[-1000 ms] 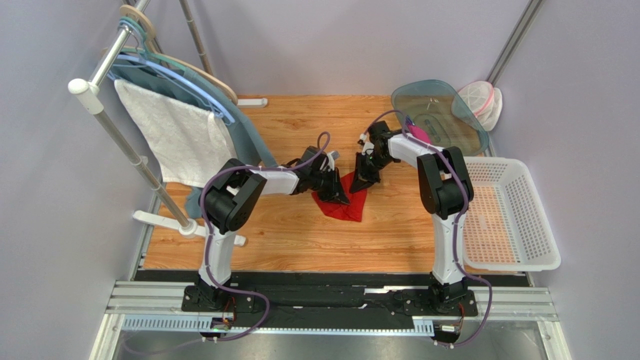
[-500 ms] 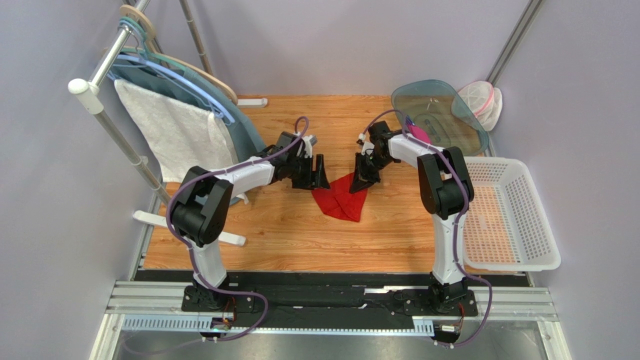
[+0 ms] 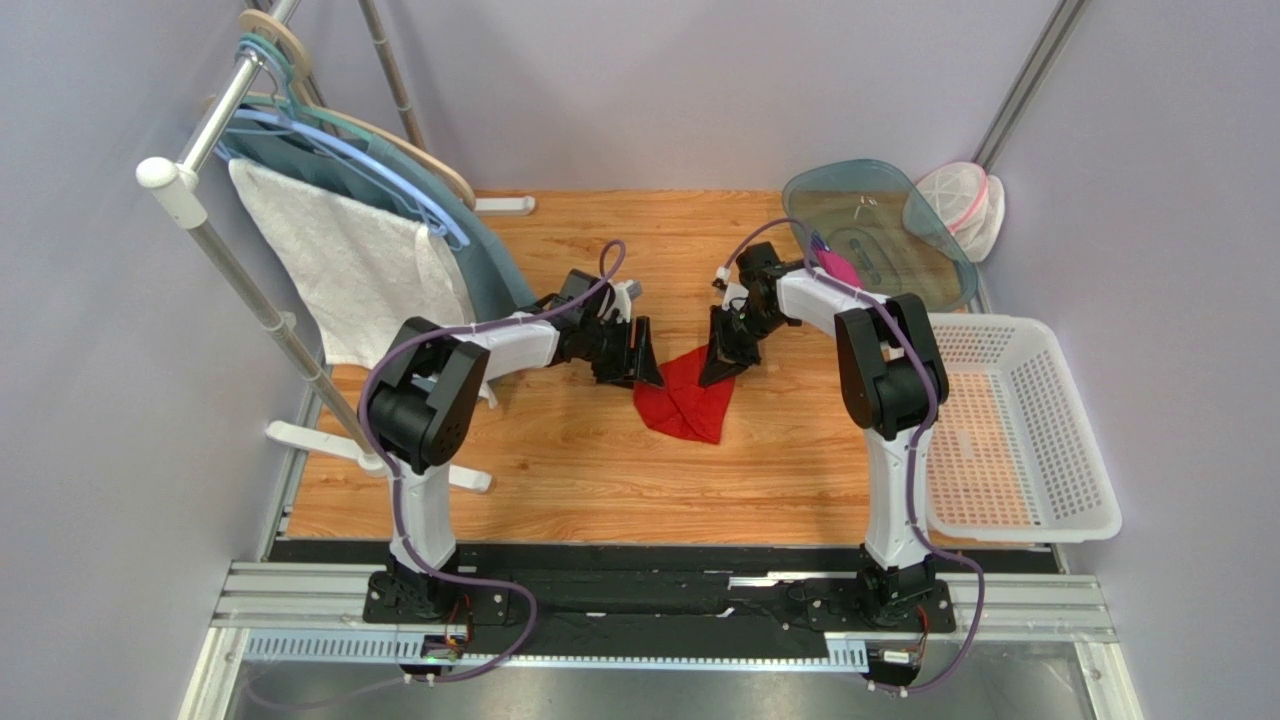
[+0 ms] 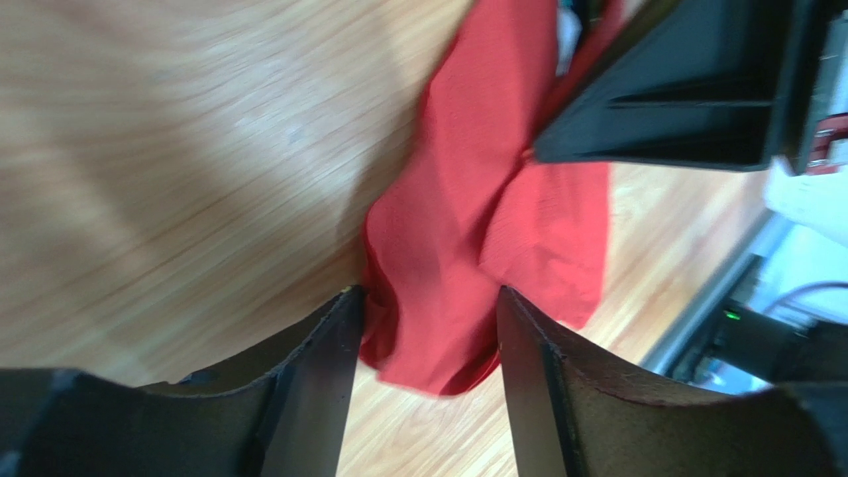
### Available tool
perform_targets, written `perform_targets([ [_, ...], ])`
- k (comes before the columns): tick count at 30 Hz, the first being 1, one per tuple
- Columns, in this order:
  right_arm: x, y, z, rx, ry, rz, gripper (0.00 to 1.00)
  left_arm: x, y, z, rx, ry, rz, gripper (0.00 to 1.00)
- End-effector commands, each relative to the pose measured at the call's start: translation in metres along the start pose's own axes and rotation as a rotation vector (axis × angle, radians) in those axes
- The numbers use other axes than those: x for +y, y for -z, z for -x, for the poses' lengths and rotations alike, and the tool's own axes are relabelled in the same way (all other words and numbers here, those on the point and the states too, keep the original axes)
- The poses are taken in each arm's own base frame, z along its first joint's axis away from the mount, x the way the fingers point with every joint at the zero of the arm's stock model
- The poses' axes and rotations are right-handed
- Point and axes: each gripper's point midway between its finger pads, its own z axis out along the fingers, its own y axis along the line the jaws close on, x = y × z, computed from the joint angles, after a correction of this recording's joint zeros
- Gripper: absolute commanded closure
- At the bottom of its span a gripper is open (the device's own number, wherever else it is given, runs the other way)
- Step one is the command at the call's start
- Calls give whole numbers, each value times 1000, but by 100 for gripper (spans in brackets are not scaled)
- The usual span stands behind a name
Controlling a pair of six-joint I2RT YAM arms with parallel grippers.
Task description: Place the utensils on the paper napkin and roll it up
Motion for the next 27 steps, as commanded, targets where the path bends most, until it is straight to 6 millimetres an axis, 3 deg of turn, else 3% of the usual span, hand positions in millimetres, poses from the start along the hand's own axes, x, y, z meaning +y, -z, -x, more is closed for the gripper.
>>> perform_targets([
  [1,-53,-26,-17,53,24,-205,98,-10,-28,-29,103,89,-134,39],
  [7,-54,-28,-17,59,20,-204,98,-43,-44,-13,58,44,-263,39],
  [12,-55,-28,-17,58,21,-210,98,-50,-49,2,-21,-3,-247,31],
  [16,-55,-28,-19,62,22,-209,98,-54,-51,1,19,-8,-270,35],
  [22,-54,-27,-17,54,31,-210,98,-56,-24,-19,84,29,-315,42],
  [23,-54,-27,-17,54,28,-208,98,-49,-21,-28,101,58,-302,43],
  [27,-55,-29,-19,56,23,-204,98,-34,-1,-28,78,105,-278,44],
])
